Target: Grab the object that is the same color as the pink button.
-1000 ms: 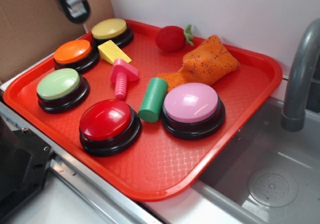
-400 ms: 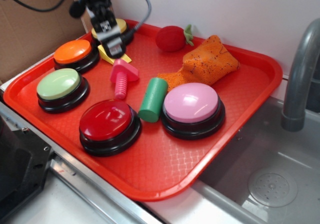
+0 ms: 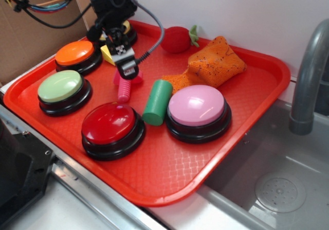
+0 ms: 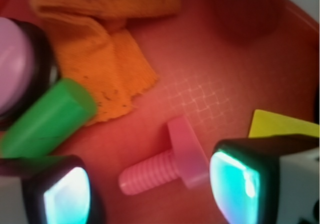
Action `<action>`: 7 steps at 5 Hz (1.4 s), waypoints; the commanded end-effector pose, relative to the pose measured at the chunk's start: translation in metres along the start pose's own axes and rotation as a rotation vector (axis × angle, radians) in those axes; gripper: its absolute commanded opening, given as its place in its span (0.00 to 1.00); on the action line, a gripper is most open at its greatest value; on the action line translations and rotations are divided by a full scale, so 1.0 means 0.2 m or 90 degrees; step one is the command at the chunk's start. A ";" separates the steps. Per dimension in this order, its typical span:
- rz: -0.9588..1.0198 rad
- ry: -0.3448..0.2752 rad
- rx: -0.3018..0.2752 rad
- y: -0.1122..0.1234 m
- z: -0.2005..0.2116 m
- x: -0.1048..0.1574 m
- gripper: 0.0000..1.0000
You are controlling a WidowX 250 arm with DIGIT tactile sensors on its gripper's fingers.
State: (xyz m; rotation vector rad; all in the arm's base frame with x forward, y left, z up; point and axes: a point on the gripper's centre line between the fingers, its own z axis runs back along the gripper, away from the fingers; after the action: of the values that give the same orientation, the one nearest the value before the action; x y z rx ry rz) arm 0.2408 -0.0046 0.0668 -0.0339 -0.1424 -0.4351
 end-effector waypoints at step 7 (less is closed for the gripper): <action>0.048 0.010 0.011 0.14 -0.12 0.04 0.00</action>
State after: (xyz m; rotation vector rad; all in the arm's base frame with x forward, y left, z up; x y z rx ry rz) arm 0.2549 0.0170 0.0369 -0.0336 -0.0965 -0.3556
